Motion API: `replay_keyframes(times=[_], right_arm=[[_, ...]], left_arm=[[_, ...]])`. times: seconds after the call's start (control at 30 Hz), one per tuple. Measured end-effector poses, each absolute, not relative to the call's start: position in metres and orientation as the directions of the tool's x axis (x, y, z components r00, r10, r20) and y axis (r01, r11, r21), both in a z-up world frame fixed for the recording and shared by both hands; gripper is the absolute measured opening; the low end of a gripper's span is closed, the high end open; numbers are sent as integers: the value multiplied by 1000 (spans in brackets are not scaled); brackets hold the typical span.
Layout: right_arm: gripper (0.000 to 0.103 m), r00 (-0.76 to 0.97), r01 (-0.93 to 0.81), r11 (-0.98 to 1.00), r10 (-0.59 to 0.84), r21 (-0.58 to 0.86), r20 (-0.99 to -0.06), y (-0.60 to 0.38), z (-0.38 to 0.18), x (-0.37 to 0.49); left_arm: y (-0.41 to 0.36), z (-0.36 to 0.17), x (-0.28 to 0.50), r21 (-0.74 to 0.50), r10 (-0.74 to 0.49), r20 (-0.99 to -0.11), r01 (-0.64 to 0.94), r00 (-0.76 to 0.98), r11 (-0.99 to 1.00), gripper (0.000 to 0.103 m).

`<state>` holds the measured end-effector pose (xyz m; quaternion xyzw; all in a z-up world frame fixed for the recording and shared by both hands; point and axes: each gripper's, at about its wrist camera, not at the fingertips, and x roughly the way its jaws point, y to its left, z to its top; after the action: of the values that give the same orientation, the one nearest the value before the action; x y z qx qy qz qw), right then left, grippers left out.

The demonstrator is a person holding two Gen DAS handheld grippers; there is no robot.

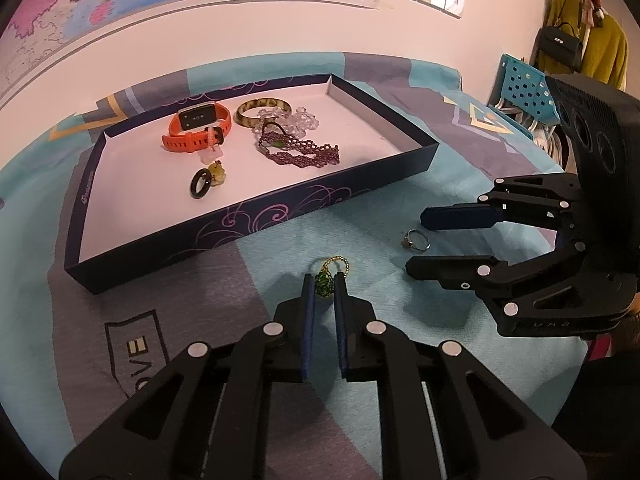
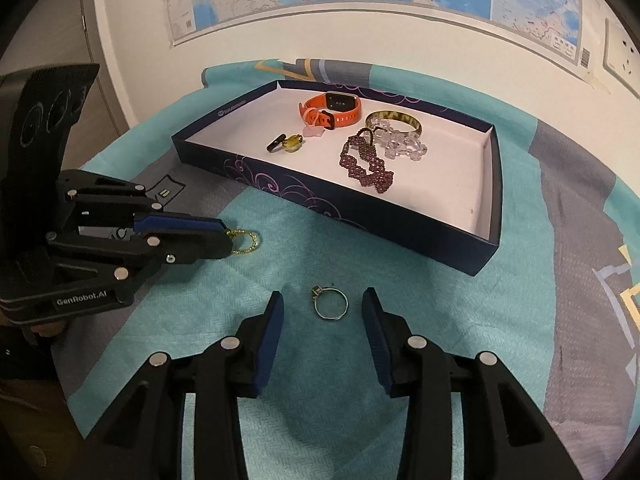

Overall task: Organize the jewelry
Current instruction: 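Grasp the green-stone gold ring with the left tool while the right tool grasps the silver ring, then lift both held rings toward the box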

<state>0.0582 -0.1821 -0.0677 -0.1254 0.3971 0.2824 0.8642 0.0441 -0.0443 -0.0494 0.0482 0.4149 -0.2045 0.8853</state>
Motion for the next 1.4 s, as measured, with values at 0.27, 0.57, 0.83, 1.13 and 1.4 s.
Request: replay_keyframes(times=[0.27, 0.57, 0.83, 1.13, 1.4], right_arm=[[21, 523, -591, 807, 393, 11, -756, -181, -67, 57], [15, 518, -592, 806, 403, 24, -754, -182, -67, 57], [15, 514, -589, 806, 428, 57, -743, -184, -65, 56], [15, 515, -586, 805, 455, 88, -727, -186, -61, 55], [15, 518, -585, 803, 475, 111, -711, -187, -57, 55]], left_arm=[[-41, -48, 44, -83, -317, -752, 394, 577, 915, 10], [-38, -48, 43, -88, -315, -751, 385, 580, 919, 10], [-34, -46, 42, -91, -315, -746, 378, 586, 921, 10], [-30, -42, 38, -95, -314, -736, 369, 599, 925, 10], [-26, -36, 36, -96, -315, -723, 362, 615, 927, 10]])
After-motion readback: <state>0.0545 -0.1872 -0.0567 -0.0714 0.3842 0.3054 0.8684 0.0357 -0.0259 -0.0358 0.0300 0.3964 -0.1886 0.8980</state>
